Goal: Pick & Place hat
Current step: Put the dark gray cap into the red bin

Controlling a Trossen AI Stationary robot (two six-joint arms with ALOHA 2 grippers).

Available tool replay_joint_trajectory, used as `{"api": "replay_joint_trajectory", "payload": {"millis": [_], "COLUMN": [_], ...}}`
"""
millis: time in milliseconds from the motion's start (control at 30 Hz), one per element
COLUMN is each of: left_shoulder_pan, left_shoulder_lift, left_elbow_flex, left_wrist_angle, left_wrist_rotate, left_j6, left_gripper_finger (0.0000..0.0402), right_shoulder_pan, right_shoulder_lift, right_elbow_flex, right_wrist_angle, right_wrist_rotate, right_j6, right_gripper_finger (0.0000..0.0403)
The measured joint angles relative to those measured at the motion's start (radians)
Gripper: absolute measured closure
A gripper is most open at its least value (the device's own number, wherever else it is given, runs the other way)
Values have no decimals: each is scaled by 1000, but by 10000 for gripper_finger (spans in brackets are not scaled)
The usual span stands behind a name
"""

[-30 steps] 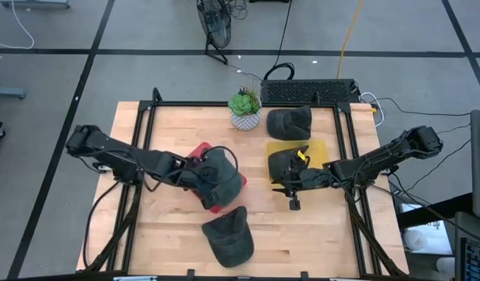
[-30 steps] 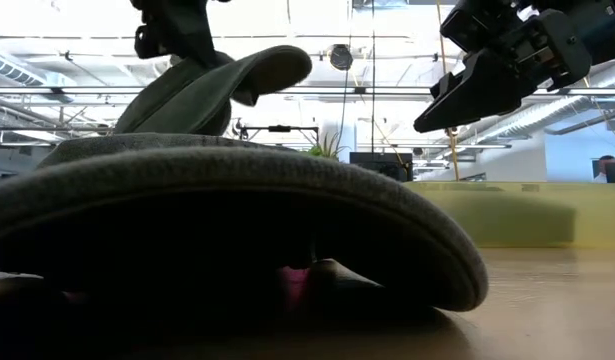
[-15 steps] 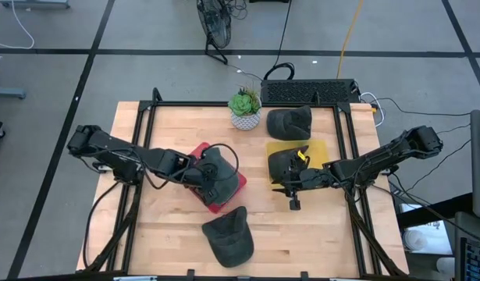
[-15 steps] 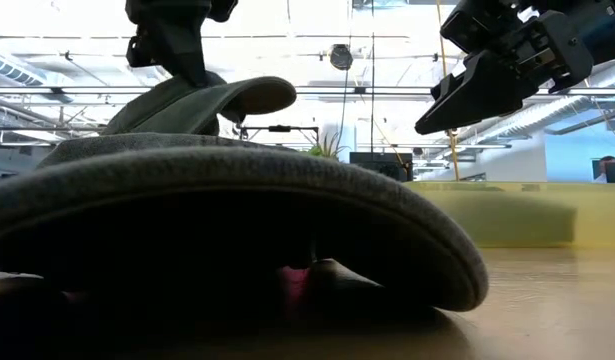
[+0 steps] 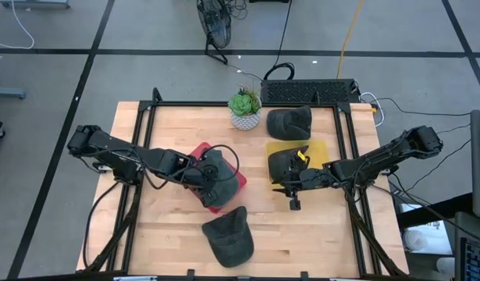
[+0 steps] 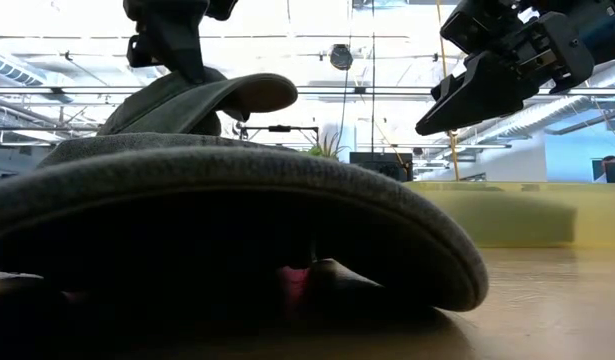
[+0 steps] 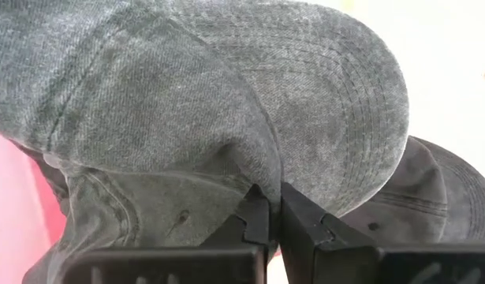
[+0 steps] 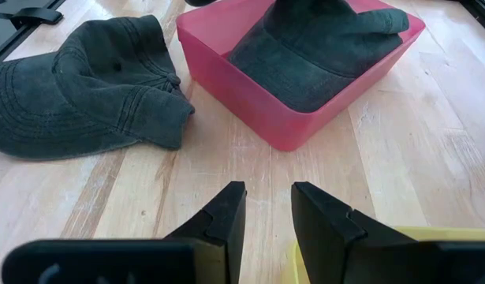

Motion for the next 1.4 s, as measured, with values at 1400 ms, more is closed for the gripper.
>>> {"api": "replay_joint_trajectory", "payload": {"millis": [1400], "left_shoulder_pan": [3], "left_shoulder_lift": [17], "left_elbow_flex": [0], "left_wrist_angle": [74], "left_wrist_rotate": [-47], "left_j6": [71], "left_gripper_finger": [268], "right_shoulder_pan": [0], "right_shoulder_lift": [0], "right_elbow_flex": [0], "right_wrist_angle": [27], "right_wrist_rotate": [-1], "right_j6": [-1], "right_gripper_finger": [312]}}
